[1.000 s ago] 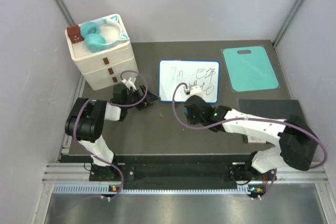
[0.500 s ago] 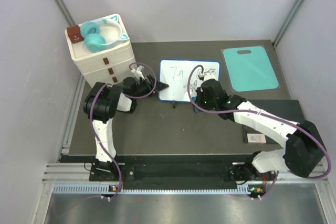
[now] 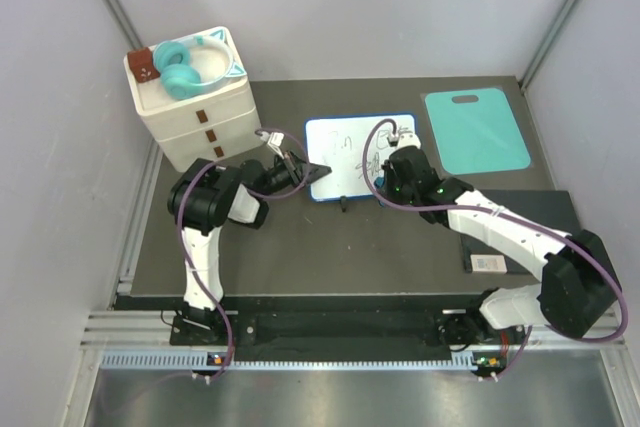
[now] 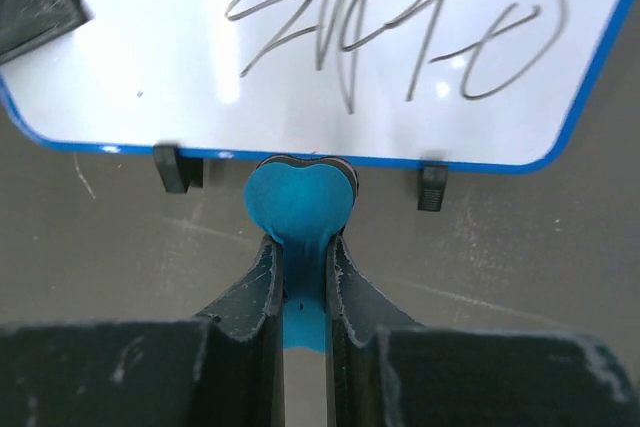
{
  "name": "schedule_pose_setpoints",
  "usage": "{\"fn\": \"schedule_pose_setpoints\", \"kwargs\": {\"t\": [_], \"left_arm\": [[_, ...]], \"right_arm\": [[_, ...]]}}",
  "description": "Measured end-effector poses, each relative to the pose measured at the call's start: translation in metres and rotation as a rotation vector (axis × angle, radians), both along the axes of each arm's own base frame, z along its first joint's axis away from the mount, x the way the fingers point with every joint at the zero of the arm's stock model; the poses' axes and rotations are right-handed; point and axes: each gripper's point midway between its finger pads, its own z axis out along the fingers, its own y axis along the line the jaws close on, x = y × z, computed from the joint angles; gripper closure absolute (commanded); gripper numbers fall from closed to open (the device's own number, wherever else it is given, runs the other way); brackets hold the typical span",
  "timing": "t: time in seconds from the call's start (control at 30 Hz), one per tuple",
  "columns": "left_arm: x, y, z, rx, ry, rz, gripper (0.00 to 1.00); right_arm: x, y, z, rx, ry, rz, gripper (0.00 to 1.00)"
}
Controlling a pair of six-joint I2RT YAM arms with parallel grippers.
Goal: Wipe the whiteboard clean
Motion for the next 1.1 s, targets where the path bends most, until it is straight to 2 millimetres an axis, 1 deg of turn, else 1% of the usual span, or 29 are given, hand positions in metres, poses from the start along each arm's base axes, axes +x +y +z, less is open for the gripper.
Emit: {"fn": "schedule_pose_setpoints", "kwargs": {"t": [0.13, 0.23, 0.33, 0.4, 0.5, 0.67, 0.7, 0.77, 0.9, 1.0, 1.1], "left_arm": [[-0.007, 0.007, -0.001, -0.001, -0.028, 0.033, 1.00], [-0.009, 0.009, -0.003, 0.002, -0.038, 0.041, 1.00], [-0.010, 0.009, -0.004, 0.005, -0.044, 0.042, 1.00], [-0.011, 0.010, -0.007, 0.006, -0.043, 0.043, 1.00], [-0.012, 0.013, -0.015, 0.004, -0.019, 0.053, 1.00], [-0.011, 0.014, -0.022, -0.002, 0.015, 0.055, 1.00], [-0.010, 0.014, -0.024, -0.006, 0.028, 0.059, 1.00], [-0.009, 0.015, -0.027, -0.010, 0.043, 0.062, 1.00], [-0.008, 0.015, -0.029, -0.014, 0.055, 0.055, 1.00], [-0.007, 0.014, -0.032, -0.018, 0.068, 0.046, 1.00], [-0.007, 0.014, -0.034, -0.023, 0.078, 0.040, 1.00]], "right_arm": [[0.013, -0.009, 0.006, -0.008, -0.047, -0.042, 1.00], [0.029, -0.019, 0.013, 0.009, -0.088, -0.088, 1.00], [0.050, -0.034, 0.019, 0.026, -0.131, -0.145, 1.00], [0.062, -0.041, 0.016, 0.023, -0.144, -0.170, 1.00], [0.077, -0.045, -0.004, -0.015, -0.137, -0.174, 1.00], [0.092, -0.036, -0.039, -0.057, -0.117, -0.126, 1.00], [0.095, -0.034, -0.043, -0.058, -0.122, -0.121, 1.00], [0.098, -0.030, -0.040, -0.040, -0.138, -0.112, 1.00], [0.109, -0.010, -0.031, 0.005, -0.209, -0.088, 1.00], [0.111, 0.008, -0.027, 0.008, -0.262, -0.071, 1.00], [0.109, 0.034, -0.026, -0.002, -0.304, -0.041, 1.00]]}}
